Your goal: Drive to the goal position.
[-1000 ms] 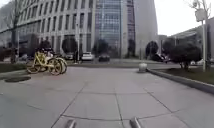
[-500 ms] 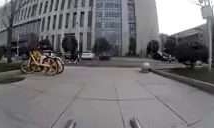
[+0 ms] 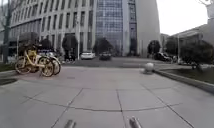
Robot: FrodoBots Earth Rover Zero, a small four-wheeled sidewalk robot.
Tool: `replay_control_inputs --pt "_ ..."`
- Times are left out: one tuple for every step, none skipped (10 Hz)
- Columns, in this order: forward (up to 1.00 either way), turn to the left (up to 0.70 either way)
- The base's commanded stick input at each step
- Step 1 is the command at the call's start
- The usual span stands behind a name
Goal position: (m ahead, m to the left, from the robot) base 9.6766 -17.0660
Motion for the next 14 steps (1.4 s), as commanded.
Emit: replay_control_inputs --pt "0.7 0.0" --pt "0.7 0.0" --pt "0.7 0.0" --pt "0.7 0.0" --pt "0.7 0.0" --pt "0.7 0.0" --pt "0.7 0.0" --pt "0.7 0.0" --pt "0.7 0.0" --pt "0.7 0.0" --pt "0.7 -0.03" --pt "0.7 -0.13" --pt "0.7 -0.14" --pt "0.7 -0.14"
